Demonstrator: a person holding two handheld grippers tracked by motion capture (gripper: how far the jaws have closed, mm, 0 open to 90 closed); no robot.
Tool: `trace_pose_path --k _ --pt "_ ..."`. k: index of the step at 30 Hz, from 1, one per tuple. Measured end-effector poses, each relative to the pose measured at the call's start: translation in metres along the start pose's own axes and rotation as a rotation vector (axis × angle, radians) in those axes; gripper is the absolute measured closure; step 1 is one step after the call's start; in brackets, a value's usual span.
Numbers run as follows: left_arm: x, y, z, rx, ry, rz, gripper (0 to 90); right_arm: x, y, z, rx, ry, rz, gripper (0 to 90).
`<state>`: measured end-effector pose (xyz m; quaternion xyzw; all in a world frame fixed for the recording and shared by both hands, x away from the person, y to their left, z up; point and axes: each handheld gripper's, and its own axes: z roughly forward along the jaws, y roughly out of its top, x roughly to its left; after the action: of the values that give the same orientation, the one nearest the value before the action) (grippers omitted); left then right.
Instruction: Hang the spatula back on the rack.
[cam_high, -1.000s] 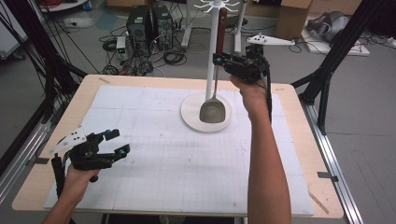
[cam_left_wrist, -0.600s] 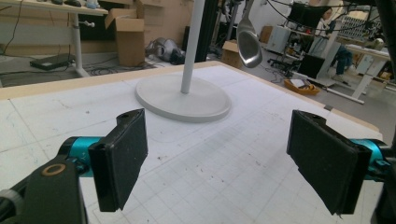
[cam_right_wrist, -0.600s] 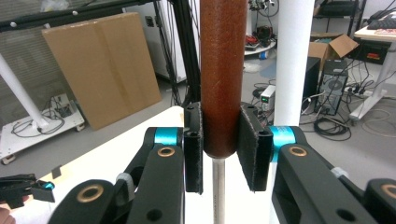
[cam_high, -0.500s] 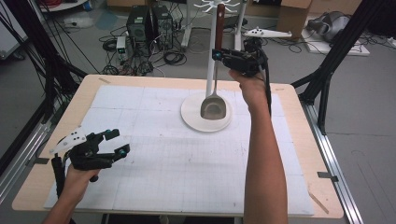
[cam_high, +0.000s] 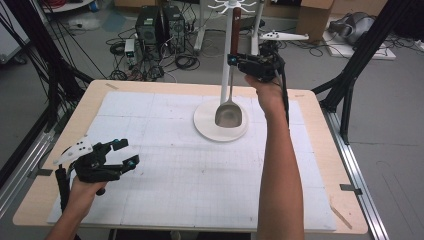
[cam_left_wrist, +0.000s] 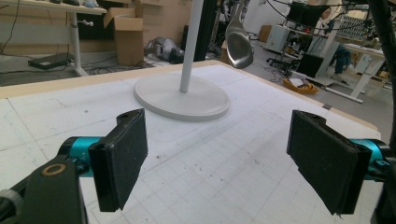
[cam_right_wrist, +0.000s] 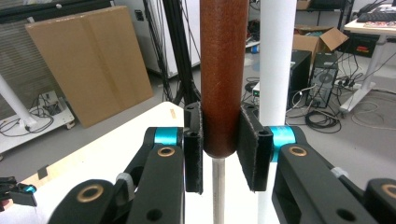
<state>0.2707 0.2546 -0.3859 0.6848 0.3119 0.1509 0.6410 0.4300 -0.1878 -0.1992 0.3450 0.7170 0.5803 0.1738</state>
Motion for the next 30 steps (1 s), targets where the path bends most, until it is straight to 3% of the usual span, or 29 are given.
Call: trace_pose_path --k 4,7,9,11,16,19,30 --pt "0.0 0.0 0.0 0.0 -0.001 0.001 20.7 0.001 -0.003 -0.001 -0.003 0.003 0.0 71.6" --pt "0.001 0.0 -0.001 -0.002 0.0 -0.001 20.7 0.003 -0.005 -0.005 -0.016 -0.016 0.003 55.2" --pt "0.001 -0.001 -0.001 0.001 0.004 -0.004 20.7 0.005 -0.007 -0.012 -0.016 -0.033 -0.027 51.9" --pt "0.001 -0.002 -0.001 -0.001 0.008 -0.006 20.4 0.008 -0.014 -0.02 -0.02 -0.061 -0.076 42.2" --pt "0.003 -0.003 -0.002 -0.009 0.016 -0.006 20.3 0.004 -0.047 -0.043 0.011 -0.073 -0.094 27.3" --pt "0.004 -0.004 -0.002 -0.016 0.018 -0.005 20.1 0.002 -0.073 -0.056 0.029 -0.109 -0.086 15.0" --pt "0.007 -0.007 -0.001 -0.015 0.036 -0.008 19.5 0.011 -0.156 -0.106 0.019 -0.115 -0.11 15.1"
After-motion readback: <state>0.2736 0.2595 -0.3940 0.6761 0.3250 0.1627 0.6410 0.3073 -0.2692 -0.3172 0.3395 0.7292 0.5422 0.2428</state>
